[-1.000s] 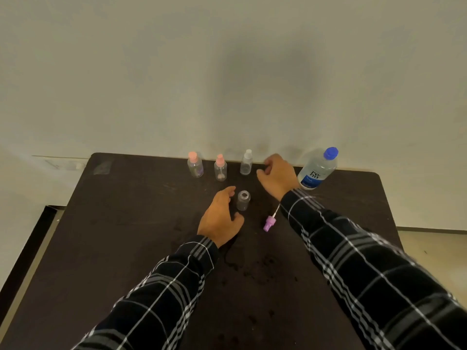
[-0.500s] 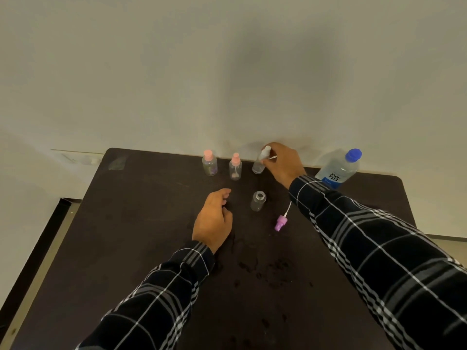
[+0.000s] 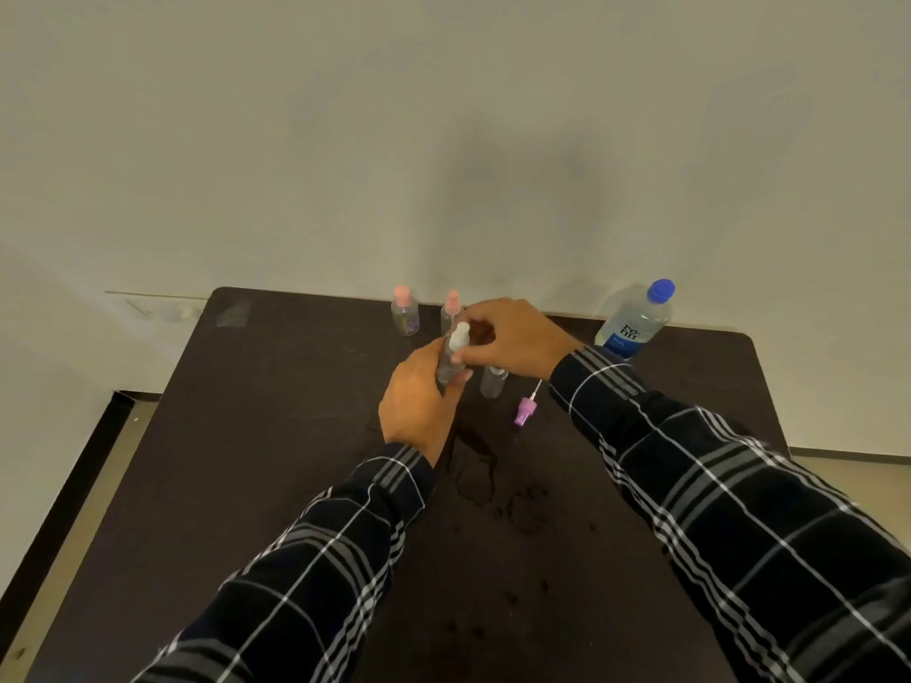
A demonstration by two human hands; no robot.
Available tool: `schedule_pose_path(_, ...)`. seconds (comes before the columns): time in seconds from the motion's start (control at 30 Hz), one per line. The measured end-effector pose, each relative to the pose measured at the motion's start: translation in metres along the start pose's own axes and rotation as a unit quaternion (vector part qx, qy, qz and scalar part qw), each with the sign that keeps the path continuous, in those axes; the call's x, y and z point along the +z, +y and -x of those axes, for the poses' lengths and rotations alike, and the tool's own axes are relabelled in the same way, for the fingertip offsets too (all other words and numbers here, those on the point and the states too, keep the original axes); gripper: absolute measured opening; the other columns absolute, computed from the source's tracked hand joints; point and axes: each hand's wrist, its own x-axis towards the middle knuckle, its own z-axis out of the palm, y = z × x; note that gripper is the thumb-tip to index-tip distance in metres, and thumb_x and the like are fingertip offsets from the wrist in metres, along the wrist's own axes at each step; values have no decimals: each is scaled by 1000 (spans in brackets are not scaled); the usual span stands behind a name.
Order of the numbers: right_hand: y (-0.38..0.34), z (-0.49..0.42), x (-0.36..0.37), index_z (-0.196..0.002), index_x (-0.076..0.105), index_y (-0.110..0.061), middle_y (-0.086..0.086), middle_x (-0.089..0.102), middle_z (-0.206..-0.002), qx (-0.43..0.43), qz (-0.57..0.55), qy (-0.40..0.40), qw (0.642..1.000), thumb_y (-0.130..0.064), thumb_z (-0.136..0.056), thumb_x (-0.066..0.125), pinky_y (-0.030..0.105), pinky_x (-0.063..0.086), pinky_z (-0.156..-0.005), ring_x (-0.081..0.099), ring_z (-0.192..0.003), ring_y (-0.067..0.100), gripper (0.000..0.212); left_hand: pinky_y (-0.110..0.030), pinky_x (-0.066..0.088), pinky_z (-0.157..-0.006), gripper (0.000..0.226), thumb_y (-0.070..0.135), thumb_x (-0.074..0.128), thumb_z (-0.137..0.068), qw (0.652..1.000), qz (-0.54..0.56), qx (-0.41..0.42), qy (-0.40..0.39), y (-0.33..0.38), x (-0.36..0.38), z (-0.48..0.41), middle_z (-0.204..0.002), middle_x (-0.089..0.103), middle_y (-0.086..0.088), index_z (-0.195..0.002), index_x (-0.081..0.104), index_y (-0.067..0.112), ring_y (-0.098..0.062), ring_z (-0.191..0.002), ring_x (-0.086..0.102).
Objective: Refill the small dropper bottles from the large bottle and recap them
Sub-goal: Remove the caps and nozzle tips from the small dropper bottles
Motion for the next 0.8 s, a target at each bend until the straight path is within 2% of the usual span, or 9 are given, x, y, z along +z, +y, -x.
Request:
schedule_pose_path(0.1,-13,13,13,-95,68,-25,-8,65,-85,37,53,38,997,-60,-81,67,26,52,-71,62,-75,9,38,-31,51,-69,44,38,70,-86,1000,2,-6,-2,-7,-2,17,-103,67,10,-121,45,46,-16,-93,66)
schedule_pose_path(0.17,-24,17,26,-86,67,-23,-7,64,-78,65,115,61,989,-58,-84,64,29,53,-67,62,-70,13,35,-29,48,-70,41,39,68,-86,1000,-5,-11,-14,-12,-1,24,-104,67,9,-121,47,45,-16,-94,66)
schedule_pose_path(0.3,-42,19,44,-108,65,-14,5,63,-91,97,202,19,974,-40,-94,61,35,53,-75,62,-82,22,29,-31,43,-86,44,34,64,-92,997,-30,-44,-62,-17,3,28,-122,65,1,-134,54,29,-21,-113,62)
schedule_pose_path(0.43,-50,25,42,-118,61,-15,10,64,-113,40,263,-32,964,-25,-95,62,41,53,-86,64,-101,29,25,-35,50,-87,38,30,61,-94,995,-27,-40,-83,-17,-1,29,-118,67,1,-132,54,28,-21,-109,64)
schedule_pose_path(0.53,-48,38,38,-128,51,-22,7,57,-121,-12,233,-27,972,-22,-93,64,42,53,-79,63,-102,33,38,-35,52,-81,33,29,63,-93,994,-27,-47,-90,-15,-3,31,-112,68,2,-125,56,30,-20,-103,66)
schedule_pose_path(0.6,-49,46,40,-135,42,-24,8,56,-126,5,187,-4,982,-31,-92,64,45,56,-81,65,-101,34,49,-31,49,-80,33,29,61,-93,995,-19,-43,-86,-12,-3,29,-115,68,3,-126,57,31,-20,-105,65)
schedule_pose_path(0.7,-47,42,44,-120,57,-19,4,63,-104,91,184,22,978,-51,-94,55,38,53,-75,64,-90,26,41,-34,48,-90,38,30,60,-95,989,-42,-62,-125,-5,0,22,-124,65,-1,-133,55,28,-23,-114,61)
schedule_pose_path(0.77,-43,37,42,-111,64,-16,3,59,-89,127,202,0,971,-48,-97,53,36,47,-70,58,-80,22,37,-35,47,-93,40,30,60,-95,988,-46,-63,-133,-2,3,22,-125,64,-3,-134,54,26,-24,-114,61)
schedule_pose_path(0.8,-41,36,41,-111,64,-15,4,60,-90,126,208,-10,970,-43,-98,55,36,47,-70,57,-80,22,32,-32,46,-90,39,30,61,-94,990,-44,-52,-125,-2,3,23,-124,65,-3,-133,55,26,-24,-113,61)
